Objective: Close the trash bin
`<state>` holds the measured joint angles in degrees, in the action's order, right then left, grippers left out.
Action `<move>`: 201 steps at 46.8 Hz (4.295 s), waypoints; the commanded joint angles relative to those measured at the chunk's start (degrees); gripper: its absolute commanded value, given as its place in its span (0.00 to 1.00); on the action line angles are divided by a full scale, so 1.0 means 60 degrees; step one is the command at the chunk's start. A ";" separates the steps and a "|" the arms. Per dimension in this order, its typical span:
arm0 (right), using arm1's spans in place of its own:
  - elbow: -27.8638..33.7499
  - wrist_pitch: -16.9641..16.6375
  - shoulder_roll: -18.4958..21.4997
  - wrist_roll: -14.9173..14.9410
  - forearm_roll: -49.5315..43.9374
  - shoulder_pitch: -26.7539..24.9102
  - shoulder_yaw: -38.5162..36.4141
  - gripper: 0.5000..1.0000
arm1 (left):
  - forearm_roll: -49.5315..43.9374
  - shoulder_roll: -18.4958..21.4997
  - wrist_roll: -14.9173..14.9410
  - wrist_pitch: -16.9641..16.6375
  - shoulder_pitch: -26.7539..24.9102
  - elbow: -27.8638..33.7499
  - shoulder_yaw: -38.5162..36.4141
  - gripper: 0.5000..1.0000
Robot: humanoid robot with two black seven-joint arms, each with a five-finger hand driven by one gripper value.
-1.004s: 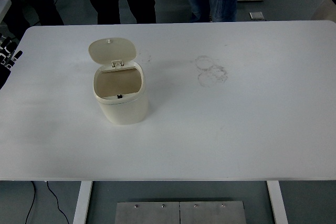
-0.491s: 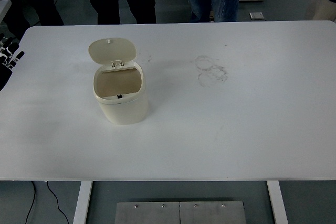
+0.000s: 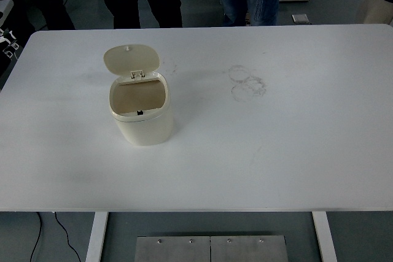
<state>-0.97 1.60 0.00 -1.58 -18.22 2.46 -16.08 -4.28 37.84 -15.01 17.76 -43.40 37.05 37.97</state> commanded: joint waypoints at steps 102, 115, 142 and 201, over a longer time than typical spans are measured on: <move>0.0000 -0.0002 0.0000 0.0000 0.0004 0.0000 0.0000 0.98 | 0.0435 0.0197 0.5650 0.1112 -1.0536 0.5323 -1.1075 1.00; 0.0000 -0.0002 0.0000 0.0014 0.0004 0.0000 0.0000 0.98 | 0.0435 0.0021 0.5972 0.1112 -1.0638 0.5528 -1.1075 1.00; 0.0000 -0.0002 0.0000 0.0000 -0.0010 0.0000 0.0000 0.98 | 0.0435 -0.0462 0.6602 0.1112 -1.1341 0.6202 -1.1075 1.00; 0.0000 0.0012 0.0000 0.0000 -0.0010 0.0000 0.0000 0.98 | 0.0450 -0.0624 0.7159 0.1098 -1.1224 0.7081 -1.1807 1.00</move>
<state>-0.97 1.59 0.00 -1.57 -18.26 2.46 -16.08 -1.58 34.11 27.95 24.33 -110.74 78.84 -32.86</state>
